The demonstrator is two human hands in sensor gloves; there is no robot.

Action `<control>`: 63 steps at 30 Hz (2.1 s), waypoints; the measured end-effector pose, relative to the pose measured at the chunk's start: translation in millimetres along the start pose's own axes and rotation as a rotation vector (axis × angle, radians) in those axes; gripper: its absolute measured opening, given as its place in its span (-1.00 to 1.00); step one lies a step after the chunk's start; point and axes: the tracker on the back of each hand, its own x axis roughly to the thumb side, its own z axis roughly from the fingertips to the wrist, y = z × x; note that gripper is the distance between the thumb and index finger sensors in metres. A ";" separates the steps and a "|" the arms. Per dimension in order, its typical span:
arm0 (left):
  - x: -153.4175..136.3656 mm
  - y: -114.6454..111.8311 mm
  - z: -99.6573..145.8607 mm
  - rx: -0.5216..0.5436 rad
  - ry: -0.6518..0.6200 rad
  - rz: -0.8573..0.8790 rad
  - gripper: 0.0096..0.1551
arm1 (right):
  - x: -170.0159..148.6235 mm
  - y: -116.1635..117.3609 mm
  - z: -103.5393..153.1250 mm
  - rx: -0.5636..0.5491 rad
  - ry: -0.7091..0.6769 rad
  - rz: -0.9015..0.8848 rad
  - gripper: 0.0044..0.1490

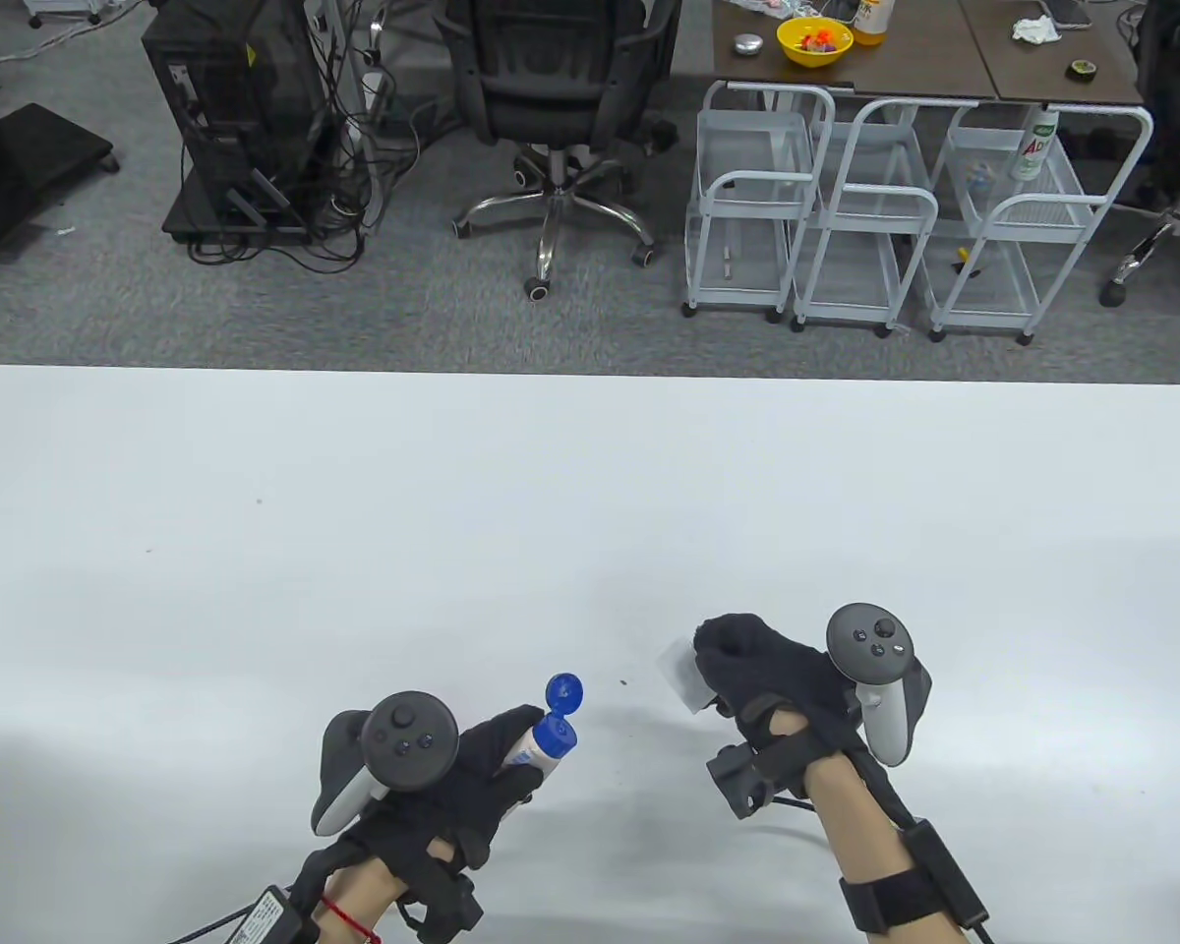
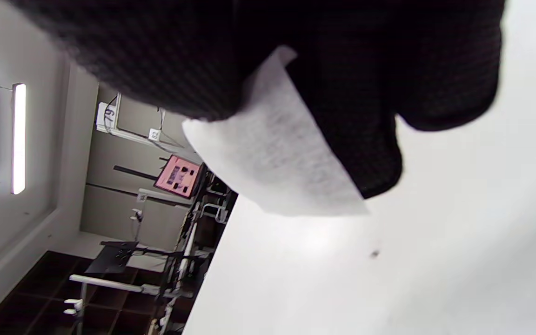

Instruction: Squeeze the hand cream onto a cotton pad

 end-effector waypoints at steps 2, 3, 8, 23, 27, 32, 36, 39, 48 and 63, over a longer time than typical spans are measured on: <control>2.6 -0.9 1.8 0.026 -0.005 -0.041 -0.28 | 3.7 11.3 4.7 0.051 0.025 -0.030 -0.54; 4.2 -1.2 2.9 0.049 -0.013 -0.064 -0.28 | 6.3 19.2 5.7 0.117 0.026 -0.053 -0.53; 11.5 -2.3 5.5 0.094 -0.036 -0.119 -0.29 | 12.4 45.6 19.8 0.130 0.029 -0.066 -0.53; 26.9 -15.1 8.6 0.179 -0.005 -0.457 -0.31 | 13.0 72.2 35.0 0.143 0.003 -0.007 -0.53; 25.1 -14.2 7.3 0.186 0.027 -0.463 -0.33 | 15.8 76.2 38.0 0.142 -0.035 0.027 -0.53; 22.0 -12.7 6.3 0.177 0.074 -0.417 -0.38 | 15.0 78.7 38.5 0.151 -0.050 0.025 -0.54; 18.5 -11.6 5.4 0.164 0.110 -0.347 -0.42 | 16.1 80.0 39.4 0.149 -0.068 0.023 -0.54; 19.6 -13.4 4.9 0.170 0.122 -0.374 -0.44 | 15.8 81.0 39.8 0.144 -0.074 0.032 -0.54; 18.6 -13.7 3.0 0.138 0.139 -0.359 -0.46 | 14.6 82.4 39.8 0.157 -0.057 0.023 -0.54; 17.0 -13.9 0.1 0.092 0.155 -0.352 -0.48 | 13.2 84.9 38.9 0.173 -0.044 0.028 -0.54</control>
